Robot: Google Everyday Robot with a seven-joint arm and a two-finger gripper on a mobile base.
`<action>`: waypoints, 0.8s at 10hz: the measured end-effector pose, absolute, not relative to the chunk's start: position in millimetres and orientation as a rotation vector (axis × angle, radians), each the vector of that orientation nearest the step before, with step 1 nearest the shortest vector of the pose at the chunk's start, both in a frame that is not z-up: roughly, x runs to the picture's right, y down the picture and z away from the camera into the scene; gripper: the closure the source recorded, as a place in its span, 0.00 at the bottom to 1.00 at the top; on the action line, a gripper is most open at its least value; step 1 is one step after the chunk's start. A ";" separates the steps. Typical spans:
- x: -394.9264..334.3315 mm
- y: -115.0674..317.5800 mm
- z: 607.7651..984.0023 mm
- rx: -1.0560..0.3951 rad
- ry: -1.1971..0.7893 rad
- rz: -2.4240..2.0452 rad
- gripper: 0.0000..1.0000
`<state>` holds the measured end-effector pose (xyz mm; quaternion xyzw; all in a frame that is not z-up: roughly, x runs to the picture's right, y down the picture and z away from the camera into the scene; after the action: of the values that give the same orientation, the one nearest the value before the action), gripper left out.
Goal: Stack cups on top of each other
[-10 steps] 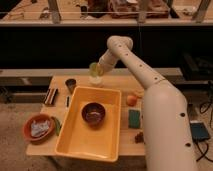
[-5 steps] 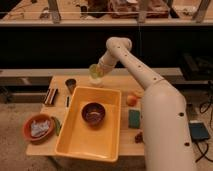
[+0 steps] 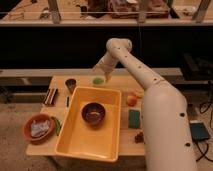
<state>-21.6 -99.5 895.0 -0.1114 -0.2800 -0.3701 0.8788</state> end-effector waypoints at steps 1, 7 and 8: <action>-20.6 -99.5 895.4 -0.229 -0.583 -0.768 0.20; -16.7 -84.6 917.4 -0.212 -0.597 -0.792 0.20; -16.3 -80.9 921.8 -0.213 -0.602 -0.798 0.20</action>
<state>-16.3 -80.9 921.8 -0.1019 -0.2882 -0.3817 0.8723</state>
